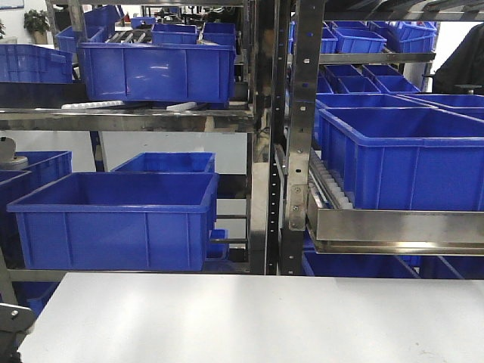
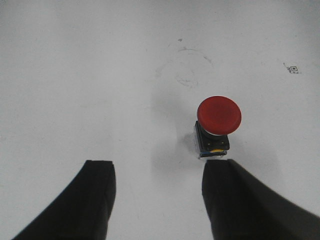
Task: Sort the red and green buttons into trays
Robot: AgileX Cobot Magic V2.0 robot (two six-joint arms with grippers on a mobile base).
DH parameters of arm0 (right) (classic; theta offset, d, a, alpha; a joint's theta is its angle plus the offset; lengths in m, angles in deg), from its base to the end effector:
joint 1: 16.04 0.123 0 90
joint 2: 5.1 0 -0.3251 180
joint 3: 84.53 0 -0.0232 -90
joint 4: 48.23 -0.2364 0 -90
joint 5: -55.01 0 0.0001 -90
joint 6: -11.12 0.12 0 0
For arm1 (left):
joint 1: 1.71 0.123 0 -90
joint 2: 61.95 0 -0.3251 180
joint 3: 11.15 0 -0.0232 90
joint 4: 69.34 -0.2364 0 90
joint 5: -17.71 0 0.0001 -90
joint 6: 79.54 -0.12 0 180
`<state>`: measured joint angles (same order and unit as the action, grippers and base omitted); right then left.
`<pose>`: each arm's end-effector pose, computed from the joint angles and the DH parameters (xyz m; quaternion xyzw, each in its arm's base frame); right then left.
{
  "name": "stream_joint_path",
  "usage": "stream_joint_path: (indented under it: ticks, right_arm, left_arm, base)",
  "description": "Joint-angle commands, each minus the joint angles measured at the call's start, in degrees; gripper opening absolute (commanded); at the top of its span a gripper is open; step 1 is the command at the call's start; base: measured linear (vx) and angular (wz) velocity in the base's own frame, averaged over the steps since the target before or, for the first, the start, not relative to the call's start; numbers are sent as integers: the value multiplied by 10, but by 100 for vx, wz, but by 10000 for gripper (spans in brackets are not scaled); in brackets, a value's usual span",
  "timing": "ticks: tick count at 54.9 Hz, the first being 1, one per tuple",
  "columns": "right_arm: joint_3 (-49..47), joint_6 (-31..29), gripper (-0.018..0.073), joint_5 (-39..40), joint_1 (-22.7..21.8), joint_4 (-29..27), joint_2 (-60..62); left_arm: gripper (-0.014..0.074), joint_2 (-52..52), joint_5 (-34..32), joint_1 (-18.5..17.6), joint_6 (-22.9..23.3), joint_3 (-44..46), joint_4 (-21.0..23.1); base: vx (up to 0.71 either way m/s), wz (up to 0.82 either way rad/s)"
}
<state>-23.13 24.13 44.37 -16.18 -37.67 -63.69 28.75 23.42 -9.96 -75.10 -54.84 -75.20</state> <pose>0.1381 -0.0044 0.2245 0.0290 0.9074 -0.0063 0.4192 0.2635 -0.0370 0.2072 0.0773 0.9367 -0.0157 0.3411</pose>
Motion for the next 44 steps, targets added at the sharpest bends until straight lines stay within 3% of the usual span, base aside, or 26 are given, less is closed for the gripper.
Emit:
stream_joint_path:
  ticks: [1,44]
  right_arm:
    - [-20,-2,460,36,0,5,2]
    - [-20,-2,460,-2,0,5,2]
  left_arm:
    - [589,-2,-25,-5,0,17,1]
    - [589,119,-80,-5,6,17,3]
  base:
    - [0,0]
    - [0,0]
